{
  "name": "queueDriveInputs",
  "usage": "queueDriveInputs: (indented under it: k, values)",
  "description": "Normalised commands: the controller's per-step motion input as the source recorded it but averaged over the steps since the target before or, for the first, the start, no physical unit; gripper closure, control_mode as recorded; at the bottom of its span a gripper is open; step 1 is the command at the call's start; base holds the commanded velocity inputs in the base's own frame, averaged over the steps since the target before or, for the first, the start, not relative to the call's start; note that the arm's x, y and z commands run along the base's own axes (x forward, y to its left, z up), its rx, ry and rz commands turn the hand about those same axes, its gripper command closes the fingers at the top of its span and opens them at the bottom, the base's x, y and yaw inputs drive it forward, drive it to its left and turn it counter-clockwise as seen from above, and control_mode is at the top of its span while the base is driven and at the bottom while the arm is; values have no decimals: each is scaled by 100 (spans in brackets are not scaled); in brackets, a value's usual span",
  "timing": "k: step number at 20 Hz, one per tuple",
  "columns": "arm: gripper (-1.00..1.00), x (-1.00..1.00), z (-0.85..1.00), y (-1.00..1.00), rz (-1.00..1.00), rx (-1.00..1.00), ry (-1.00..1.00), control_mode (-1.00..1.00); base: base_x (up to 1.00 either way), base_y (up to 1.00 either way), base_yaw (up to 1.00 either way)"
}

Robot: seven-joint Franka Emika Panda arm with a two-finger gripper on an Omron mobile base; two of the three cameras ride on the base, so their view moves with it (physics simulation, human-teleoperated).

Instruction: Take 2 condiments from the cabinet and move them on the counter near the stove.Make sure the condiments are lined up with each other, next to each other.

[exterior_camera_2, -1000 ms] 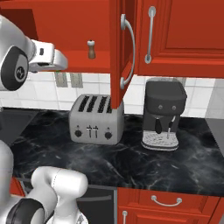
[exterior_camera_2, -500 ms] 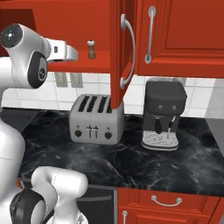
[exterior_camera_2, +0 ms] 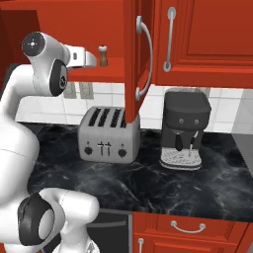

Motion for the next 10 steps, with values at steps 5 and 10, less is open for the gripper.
queueDriveInputs:
  k: [5,10]
  values:
    - [-100,34,9,0,0,0,16,-100,0,0,0]
    - [-100,39,0,-1,0,0,2,-100,0,0,0]
